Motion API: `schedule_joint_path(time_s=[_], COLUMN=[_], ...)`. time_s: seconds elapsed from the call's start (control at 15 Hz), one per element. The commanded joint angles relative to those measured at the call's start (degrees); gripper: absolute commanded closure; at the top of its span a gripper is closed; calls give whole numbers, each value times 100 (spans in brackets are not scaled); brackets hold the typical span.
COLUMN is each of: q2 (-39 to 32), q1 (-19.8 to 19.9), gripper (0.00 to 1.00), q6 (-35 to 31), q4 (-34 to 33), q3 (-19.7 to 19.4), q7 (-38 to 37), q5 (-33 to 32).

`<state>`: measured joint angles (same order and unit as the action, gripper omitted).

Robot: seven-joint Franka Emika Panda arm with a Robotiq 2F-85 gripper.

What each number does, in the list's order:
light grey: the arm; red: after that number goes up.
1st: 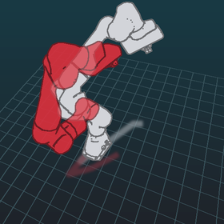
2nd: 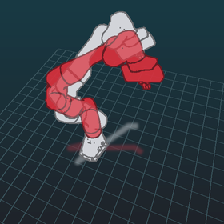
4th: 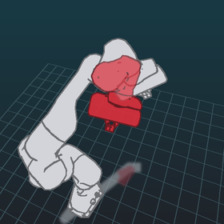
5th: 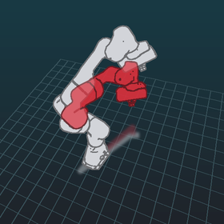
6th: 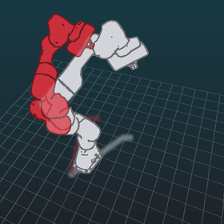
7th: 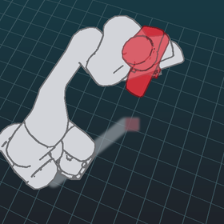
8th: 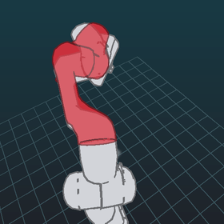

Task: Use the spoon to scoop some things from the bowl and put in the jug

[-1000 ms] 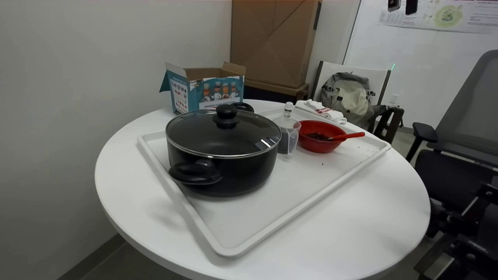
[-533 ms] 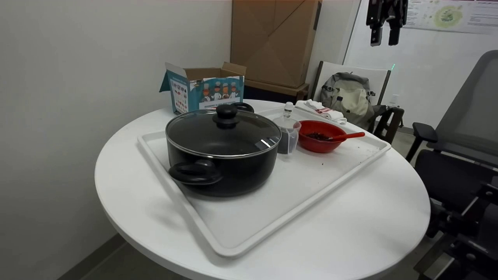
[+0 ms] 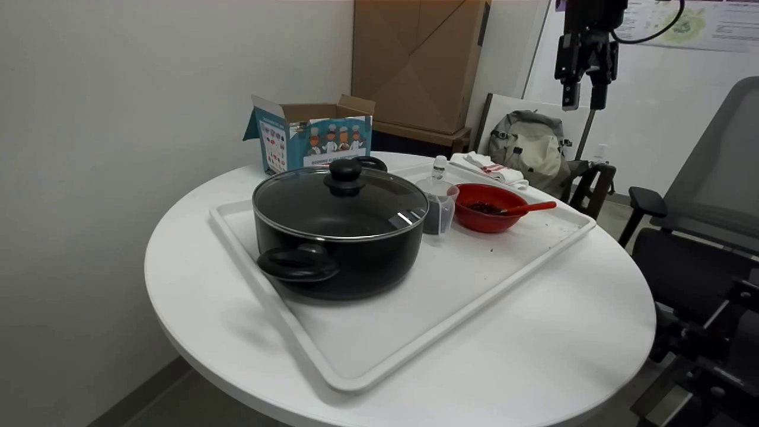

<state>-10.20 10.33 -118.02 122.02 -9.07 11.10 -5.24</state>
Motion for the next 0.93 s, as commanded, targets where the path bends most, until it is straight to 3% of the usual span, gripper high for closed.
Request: schedule_joint_path(time_s=[0.0, 0.87], q2=[-203, -1361], q1=[36, 50], gripper=[0, 0], q6=[-348, -524], q4=[143, -321], q3=[14, 181], q7=[46, 181], q5=[74, -21])
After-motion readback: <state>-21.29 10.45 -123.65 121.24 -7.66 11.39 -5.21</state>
